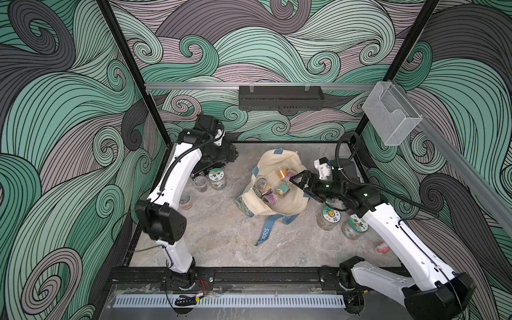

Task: Take out the seed jars from the canvas bag
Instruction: Place the seed jar at the center of the board, then adjust the canvas bag at the center of the board.

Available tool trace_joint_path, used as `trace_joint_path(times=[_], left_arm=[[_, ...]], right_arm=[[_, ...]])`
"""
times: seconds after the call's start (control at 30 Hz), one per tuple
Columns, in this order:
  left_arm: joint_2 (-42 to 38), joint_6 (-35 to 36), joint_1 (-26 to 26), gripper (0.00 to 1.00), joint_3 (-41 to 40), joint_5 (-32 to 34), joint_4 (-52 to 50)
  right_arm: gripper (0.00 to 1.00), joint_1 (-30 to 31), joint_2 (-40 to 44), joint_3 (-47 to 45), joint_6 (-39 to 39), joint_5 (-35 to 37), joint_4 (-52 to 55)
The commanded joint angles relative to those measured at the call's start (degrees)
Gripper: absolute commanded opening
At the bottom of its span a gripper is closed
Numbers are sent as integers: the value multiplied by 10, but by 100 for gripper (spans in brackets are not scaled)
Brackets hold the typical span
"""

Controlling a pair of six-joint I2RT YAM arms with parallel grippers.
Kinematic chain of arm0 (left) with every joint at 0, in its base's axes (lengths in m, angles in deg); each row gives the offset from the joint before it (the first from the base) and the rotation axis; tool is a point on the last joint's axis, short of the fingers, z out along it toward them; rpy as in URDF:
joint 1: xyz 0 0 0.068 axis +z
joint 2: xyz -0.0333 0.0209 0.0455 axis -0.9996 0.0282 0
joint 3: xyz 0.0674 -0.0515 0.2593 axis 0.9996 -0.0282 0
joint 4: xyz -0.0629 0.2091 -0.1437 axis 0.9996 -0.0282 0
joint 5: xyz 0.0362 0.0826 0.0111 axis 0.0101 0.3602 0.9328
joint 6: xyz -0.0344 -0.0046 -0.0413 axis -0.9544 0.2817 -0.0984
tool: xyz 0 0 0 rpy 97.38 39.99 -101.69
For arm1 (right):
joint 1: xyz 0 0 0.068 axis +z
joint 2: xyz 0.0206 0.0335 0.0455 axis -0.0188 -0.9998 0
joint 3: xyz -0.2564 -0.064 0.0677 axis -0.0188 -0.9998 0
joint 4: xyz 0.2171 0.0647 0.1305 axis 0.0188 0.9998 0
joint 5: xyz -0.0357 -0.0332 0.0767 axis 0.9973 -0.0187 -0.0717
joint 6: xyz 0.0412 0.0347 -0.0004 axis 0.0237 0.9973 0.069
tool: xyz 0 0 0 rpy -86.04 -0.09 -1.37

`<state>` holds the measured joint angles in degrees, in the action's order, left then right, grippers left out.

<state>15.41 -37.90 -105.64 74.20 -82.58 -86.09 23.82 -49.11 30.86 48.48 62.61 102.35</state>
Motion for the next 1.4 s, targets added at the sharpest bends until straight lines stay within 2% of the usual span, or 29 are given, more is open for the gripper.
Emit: trace_joint_path(times=[0.0, 0.2, 0.3, 0.4, 0.5, 0.6, 0.67, 0.73, 0.8, 0.93, 1.1, 1.17, 1.37], left_arm=[[-57, 46, -61, 98, -104, -24, 179], [-78, 43, -97, 91, -210, -77, 267], [-57, 46, -111, 85, -198, -86, 242], [-41, 54, -131, 79, -191, -78, 227], [-28, 64, -148, 66, -185, -53, 212], [-19, 66, -157, 45, -179, -48, 207], [-17, 66, -159, 31, -181, -49, 210], [-17, 68, -162, 21, -184, -48, 212], [-17, 73, -170, 14, -186, -49, 215], [-19, 91, -196, 9, -199, -28, 223], [-18, 102, -213, 3, -203, -15, 225], [-20, 106, -217, 0, -203, -16, 225], [-49, 134, -240, 0, -231, 21, 247]], right_arm=[[99, -2, -31, 26, -54, -9, 15], [95, 21, -87, 37, -86, 6, 19], [92, 54, -119, 33, -89, 18, 1], [82, 96, -161, 34, -90, 18, -14], [67, 144, -185, 26, -76, 23, -47], [53, 184, -205, 13, -46, 19, -97], [49, 202, -219, 17, -35, 22, -111], [48, 215, -229, 21, -34, 29, -124], [48, 218, -232, 20, -38, 40, -125], [50, 213, -195, -3, -50, 119, -103], [60, 197, -116, -56, -60, 203, -114], [64, 183, -96, -73, -60, 212, -122], [72, 137, -77, -108, -59, 203, -179]])
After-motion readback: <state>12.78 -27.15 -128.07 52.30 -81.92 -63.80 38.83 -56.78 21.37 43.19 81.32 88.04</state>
